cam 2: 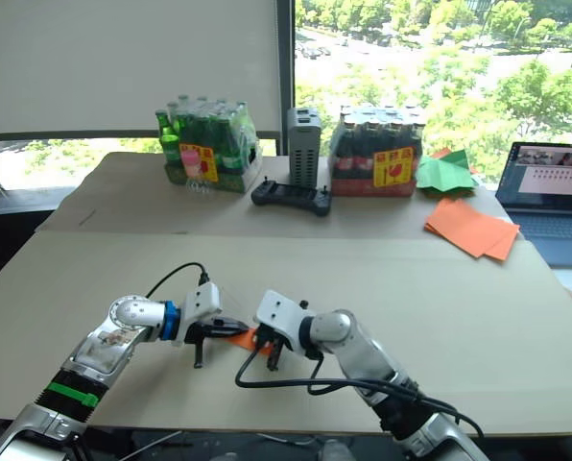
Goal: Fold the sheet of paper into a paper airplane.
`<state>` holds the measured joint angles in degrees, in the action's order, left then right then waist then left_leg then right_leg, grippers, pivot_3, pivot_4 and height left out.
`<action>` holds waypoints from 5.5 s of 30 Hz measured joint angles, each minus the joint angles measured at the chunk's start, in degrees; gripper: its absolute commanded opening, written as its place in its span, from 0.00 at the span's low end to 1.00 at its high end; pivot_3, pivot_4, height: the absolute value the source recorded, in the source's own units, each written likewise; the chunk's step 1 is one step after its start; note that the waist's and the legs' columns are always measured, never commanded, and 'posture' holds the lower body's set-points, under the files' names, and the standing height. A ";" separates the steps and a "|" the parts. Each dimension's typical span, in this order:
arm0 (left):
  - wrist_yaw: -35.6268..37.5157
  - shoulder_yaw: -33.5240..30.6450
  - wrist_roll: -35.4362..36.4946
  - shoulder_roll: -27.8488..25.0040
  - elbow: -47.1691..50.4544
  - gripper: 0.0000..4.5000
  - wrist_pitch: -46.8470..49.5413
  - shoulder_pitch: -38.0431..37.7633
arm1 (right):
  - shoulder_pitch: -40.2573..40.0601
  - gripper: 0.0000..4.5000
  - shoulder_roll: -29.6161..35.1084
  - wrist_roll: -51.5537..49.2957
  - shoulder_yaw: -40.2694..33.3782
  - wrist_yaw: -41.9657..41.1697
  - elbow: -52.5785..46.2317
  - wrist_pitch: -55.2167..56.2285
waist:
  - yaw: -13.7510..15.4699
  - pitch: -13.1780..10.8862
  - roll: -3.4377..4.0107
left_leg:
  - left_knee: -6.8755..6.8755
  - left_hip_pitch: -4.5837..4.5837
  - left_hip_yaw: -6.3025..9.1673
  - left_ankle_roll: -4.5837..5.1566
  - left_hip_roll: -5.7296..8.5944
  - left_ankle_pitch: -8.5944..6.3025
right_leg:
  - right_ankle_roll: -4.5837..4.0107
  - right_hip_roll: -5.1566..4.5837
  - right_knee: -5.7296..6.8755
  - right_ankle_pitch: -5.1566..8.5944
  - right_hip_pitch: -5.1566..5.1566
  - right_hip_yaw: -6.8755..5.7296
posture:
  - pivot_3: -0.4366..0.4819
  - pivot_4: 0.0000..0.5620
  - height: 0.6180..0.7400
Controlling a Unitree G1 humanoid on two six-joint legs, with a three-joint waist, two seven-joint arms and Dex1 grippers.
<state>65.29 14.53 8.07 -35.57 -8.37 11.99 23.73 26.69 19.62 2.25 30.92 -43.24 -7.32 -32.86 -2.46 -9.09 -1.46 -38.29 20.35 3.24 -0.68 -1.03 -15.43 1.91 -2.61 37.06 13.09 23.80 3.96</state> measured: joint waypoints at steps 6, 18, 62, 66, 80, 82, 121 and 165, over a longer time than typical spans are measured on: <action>0.02 0.05 -0.11 -0.01 -0.17 0.00 -0.60 -0.04 | -0.87 0.00 1.20 -0.23 -0.25 -0.08 -1.38 -0.82 | 0.05 0.00 0.00 | 0.00 -0.01 0.00 0.00 0.00 0.00 | 0.09 -0.01 -0.02 0.05 -0.03 0.00 | 0.48 0.27 0.94; 0.03 0.19 -0.29 -0.21 -0.34 0.00 -1.17 -0.19 | -4.99 0.00 6.16 -1.23 -1.95 -0.33 -7.13 -2.27 | 0.19 0.03 0.01 | 0.03 -0.19 0.02 0.04 0.00 -0.03 | 0.43 -0.01 -0.16 0.26 -0.31 -0.02 | 0.48 0.27 0.94; 1.40 2.82 -2.21 2.12 -0.85 0.00 0.55 3.38 | -5.50 0.00 2.86 -2.74 -2.12 1.33 -6.25 -1.34 | 0.25 0.01 0.00 | 0.12 -0.12 0.07 0.05 0.03 -0.04 | 0.52 0.00 -0.37 0.33 -0.33 0.00 | 0.48 0.27 0.94; 2.01 3.96 -2.85 3.09 -2.67 0.00 -0.27 5.11 | -5.40 0.00 2.84 -2.74 -1.94 1.43 -6.31 -1.56 | 0.17 0.01 0.00 | 0.13 -0.13 0.08 0.05 0.03 -0.04 | 0.52 0.00 -0.37 0.33 -0.33 0.00 | 0.48 0.27 0.94; 3.56 4.77 -3.67 1.76 -5.22 0.00 -4.89 5.85 | -5.04 0.00 2.83 -2.75 -0.95 2.15 -6.71 -2.28 | -0.20 0.02 0.00 | 0.16 -0.16 0.08 0.06 0.01 -0.04 | 0.52 0.02 -0.36 0.34 -0.33 0.00 | 0.48 0.27 0.94; 3.57 4.67 -3.67 1.35 -5.24 0.00 -5.64 5.60 | -5.03 0.00 2.83 -2.80 -0.92 2.14 -6.70 -2.30 | -0.24 0.02 0.00 | 0.17 -0.17 0.08 0.06 0.00 -0.04 | 0.51 0.03 -0.36 0.34 -0.33 0.00 | 0.48 0.27 0.94; -0.66 -8.53 1.00 -6.78 -0.75 0.00 1.28 -4.29 | -4.12 0.00 3.69 -2.75 0.02 0.83 -7.41 -1.73 | -1.56 -0.06 -0.03 | 0.46 -0.41 0.07 0.05 -0.11 -0.04 | 0.39 0.10 -0.31 0.45 -0.32 0.02 | 0.48 0.27 0.94; -9.66 -25.34 27.22 -9.58 32.48 0.63 28.06 -22.83 | -3.84 0.89 1.71 -14.23 -5.20 -4.81 -6.36 0.14 | -0.20 -0.57 -0.36 | 0.42 0.88 0.11 -0.10 -0.04 0.05 | -0.21 0.02 -0.03 0.05 1.13 0.01 | 0.48 0.27 0.94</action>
<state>55.63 -10.80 35.29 -45.14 24.11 40.04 0.90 22.85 21.33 -11.98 25.72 -48.05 -13.68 -32.72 -2.66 -9.66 -1.82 -37.87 21.23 3.35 -0.79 -1.07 -15.38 1.70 -2.59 37.03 13.14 24.93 3.97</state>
